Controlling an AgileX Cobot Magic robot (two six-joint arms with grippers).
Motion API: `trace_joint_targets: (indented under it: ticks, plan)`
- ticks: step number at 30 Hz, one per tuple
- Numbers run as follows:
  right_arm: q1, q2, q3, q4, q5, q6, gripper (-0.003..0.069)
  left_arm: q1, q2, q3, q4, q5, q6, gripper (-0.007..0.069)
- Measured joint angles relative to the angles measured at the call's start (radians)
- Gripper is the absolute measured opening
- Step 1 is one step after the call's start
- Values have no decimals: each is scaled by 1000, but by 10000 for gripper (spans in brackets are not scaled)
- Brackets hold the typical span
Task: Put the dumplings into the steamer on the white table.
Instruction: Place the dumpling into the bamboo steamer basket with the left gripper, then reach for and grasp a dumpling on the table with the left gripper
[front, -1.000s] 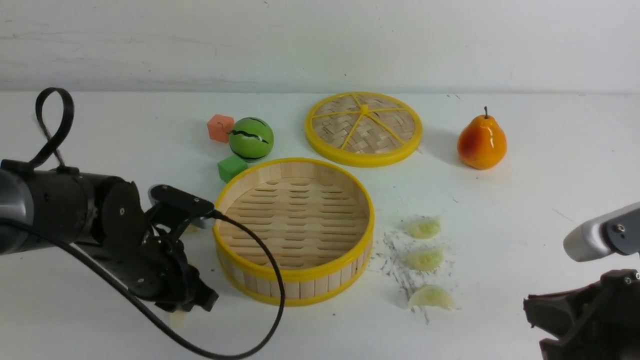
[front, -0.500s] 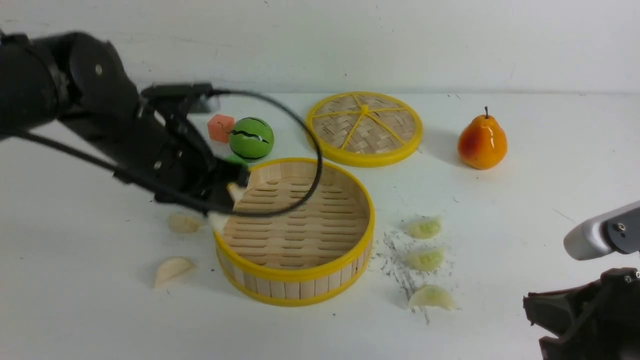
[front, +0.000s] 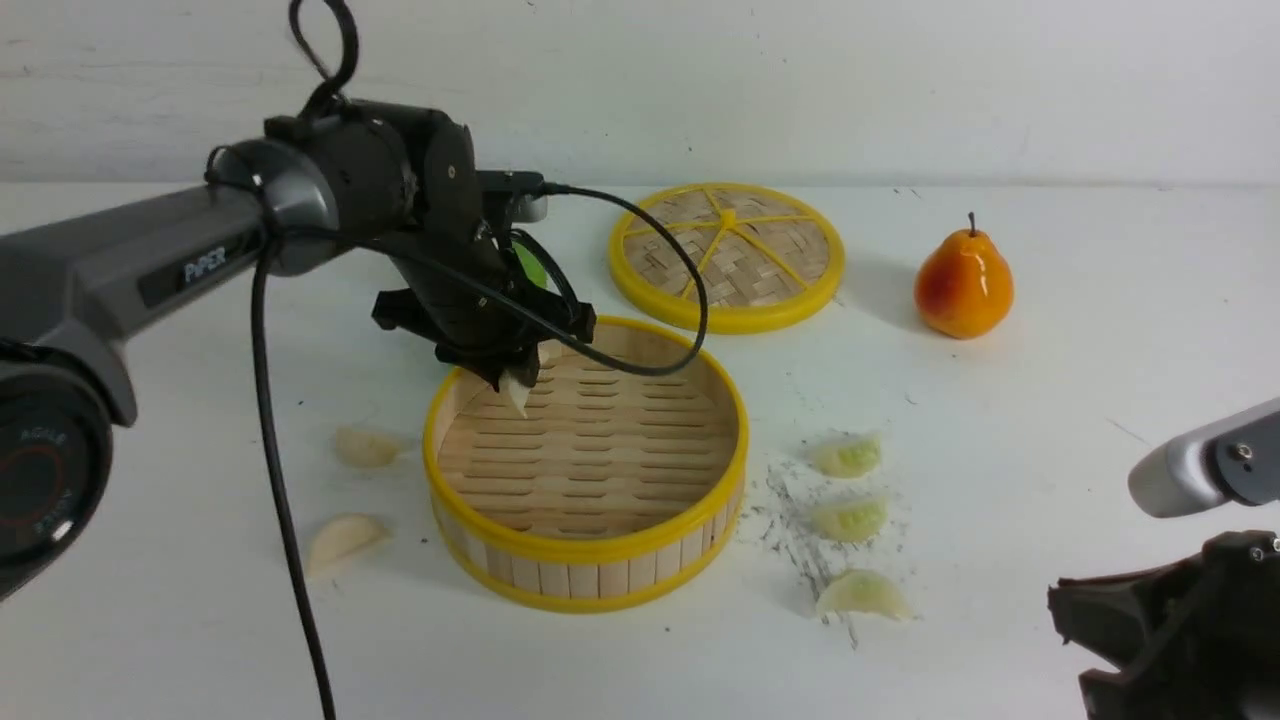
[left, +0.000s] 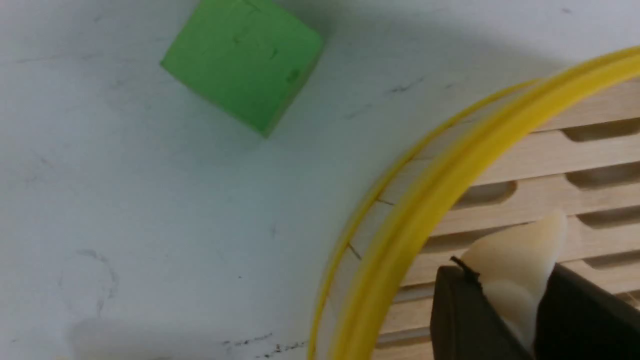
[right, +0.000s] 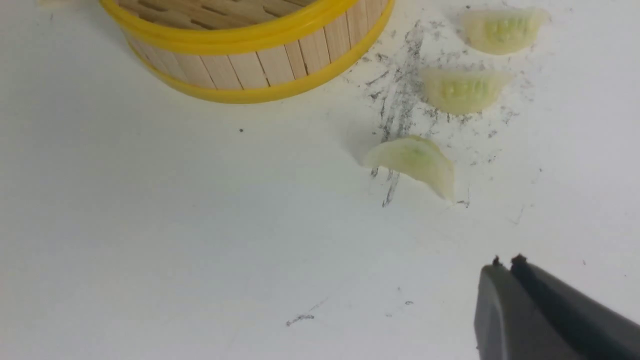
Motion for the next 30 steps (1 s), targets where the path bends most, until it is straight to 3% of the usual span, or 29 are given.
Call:
trace_joint_targets:
  ticks: [5, 10, 13, 17, 23, 30]
  plan:
    - [0, 0, 0, -15, 4, 0, 15, -4, 17, -6, -6, 4, -3, 183]
    - [0, 0, 0, -18, 7, 0, 20, -5, 18, -21, -31, 55, -2, 336]
    - [0, 0, 0, -18, 10, 0, 23, -5, 0, -58, -30, 145, -3, 385]
    - [0, 0, 0, -18, 15, 0, 23, -5, -89, -80, -5, 226, 12, 379]
    - [0, 0, 0, -21, 19, 0, 32, 34, -297, -68, 41, 376, 125, 344]
    - [0, 0, 0, -21, 32, 0, 41, 144, -341, 252, 41, 342, 224, 338]
